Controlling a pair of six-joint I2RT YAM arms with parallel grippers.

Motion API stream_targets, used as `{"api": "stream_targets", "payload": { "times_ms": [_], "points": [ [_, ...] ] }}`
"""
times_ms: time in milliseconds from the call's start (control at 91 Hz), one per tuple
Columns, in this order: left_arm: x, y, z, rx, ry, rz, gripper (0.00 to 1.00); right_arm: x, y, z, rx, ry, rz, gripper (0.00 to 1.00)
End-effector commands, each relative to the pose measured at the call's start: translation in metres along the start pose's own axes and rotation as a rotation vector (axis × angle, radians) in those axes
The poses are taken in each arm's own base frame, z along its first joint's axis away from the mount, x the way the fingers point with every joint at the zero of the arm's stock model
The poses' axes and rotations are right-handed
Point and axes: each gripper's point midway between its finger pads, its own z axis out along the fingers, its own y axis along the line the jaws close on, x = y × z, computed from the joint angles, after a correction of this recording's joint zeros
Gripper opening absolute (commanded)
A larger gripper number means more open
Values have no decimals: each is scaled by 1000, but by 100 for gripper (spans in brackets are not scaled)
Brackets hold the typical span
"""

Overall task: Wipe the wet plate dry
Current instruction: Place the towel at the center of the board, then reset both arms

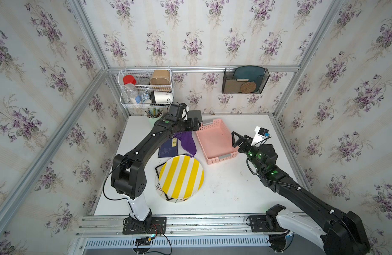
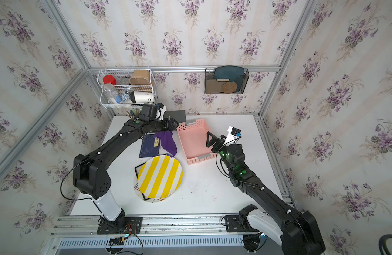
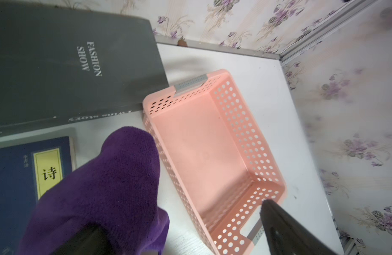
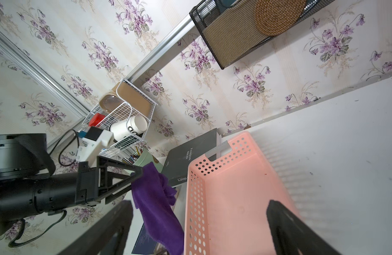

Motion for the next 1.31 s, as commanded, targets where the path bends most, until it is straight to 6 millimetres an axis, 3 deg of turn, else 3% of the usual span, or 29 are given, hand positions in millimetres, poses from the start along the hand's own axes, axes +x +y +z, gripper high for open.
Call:
{"api": "stream_targets", "payload": {
  "times_ms": [0,66,143,198,308,407,505,615,692,791,824,879,967,1110,1187,1297],
  "points": [
    [2,-2,-8,-16,35,-31,100,-2,2,-5,-8,0,21,100],
    [-7,-10,-26,-17,4,-42,100,-2,0,-8,3,-5,6,100],
    [-10,6,-38,-112,2,-62,100,1,-10,-7,45,-1,-5,100],
    [13,20,-42,-200,193,-82,100,2,-7,-4,37,16,-14,100],
    [58,22,-55,-301,569,-43,98,15,14,13,-58,108,-52,100],
    [72,42,-64,-455,653,30,96,32,24,28,-110,186,-11,97],
    [67,38,-71,-436,586,35,96,38,33,36,-167,204,36,96],
    [36,18,-83,-359,387,47,95,35,35,38,-177,183,54,96],
    [6,-3,-103,-282,181,79,95,27,29,35,-140,152,31,96],
    [-18,-19,-126,-179,-100,148,95,8,1,21,18,58,-27,99],
    [-15,-13,-126,-176,-154,160,96,-1,-16,13,104,5,-52,100],
    [-14,-9,-145,-166,-287,189,96,-13,-44,-3,232,-77,-97,100],
    [5,20,-145,-235,-388,226,96,-23,-87,-30,391,-160,-151,100],
    [49,79,-126,-409,-411,284,96,-25,-156,-62,624,-211,-153,100],
    [68,109,-117,-516,-403,305,94,-17,-186,-68,712,-199,-161,100],
    [81,138,-109,-635,-381,373,96,-3,-212,-64,785,-157,-244,99]
  ]
}}
